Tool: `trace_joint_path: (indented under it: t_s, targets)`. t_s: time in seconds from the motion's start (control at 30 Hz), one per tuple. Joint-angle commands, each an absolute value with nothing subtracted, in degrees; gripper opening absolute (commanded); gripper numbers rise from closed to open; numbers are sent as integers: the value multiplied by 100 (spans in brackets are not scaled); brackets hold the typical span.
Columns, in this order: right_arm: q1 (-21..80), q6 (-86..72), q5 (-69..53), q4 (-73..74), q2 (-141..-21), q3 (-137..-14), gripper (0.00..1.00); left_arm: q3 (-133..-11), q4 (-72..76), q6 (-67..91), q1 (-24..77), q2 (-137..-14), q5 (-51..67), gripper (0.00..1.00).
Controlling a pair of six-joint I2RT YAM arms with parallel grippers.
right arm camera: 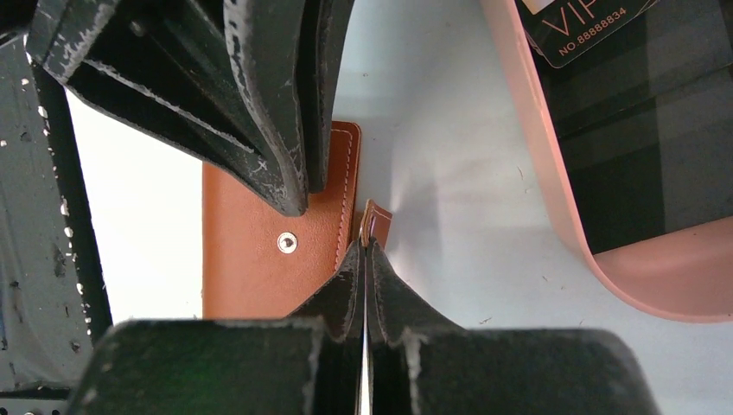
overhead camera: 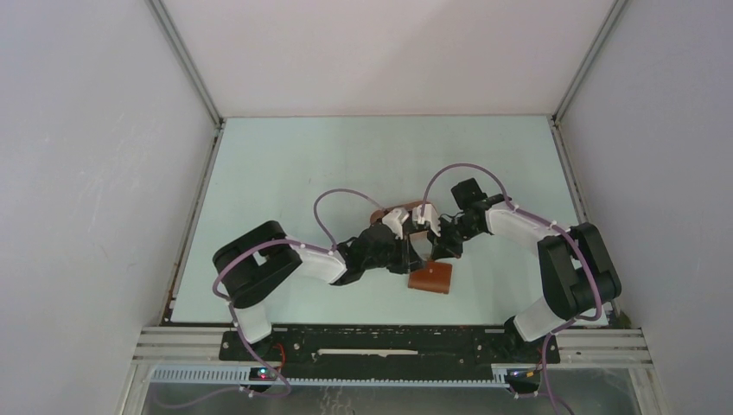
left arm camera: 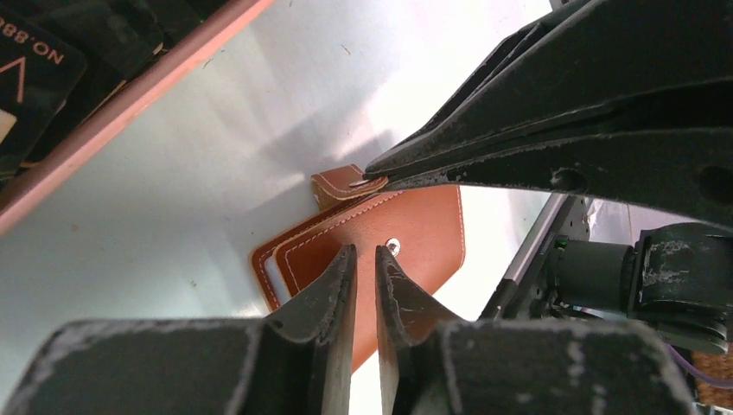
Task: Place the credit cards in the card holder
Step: Close the card holder at the center of the board.
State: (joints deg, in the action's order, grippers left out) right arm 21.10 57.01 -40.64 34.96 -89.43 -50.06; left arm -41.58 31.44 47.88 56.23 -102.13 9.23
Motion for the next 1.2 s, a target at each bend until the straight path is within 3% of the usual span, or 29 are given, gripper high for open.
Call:
trace_joint_path:
  t_s: [0.0, 0.5, 1.17]
  targets:
    - [2011, 5635, -4285, 3433, -8908, -5176, 0, -3837, 3338, 4988, 5634, -10264, 975, 18]
    - [1929, 7058, -4361, 3451, -7974, -4462, 0, -3560, 3532, 5246, 5608, -10295, 950, 17]
    - [3270, 7542, -2774, 2835, -6921, -3339, 0, -3577, 3697, 5418, 5607, -10289, 1134, 16]
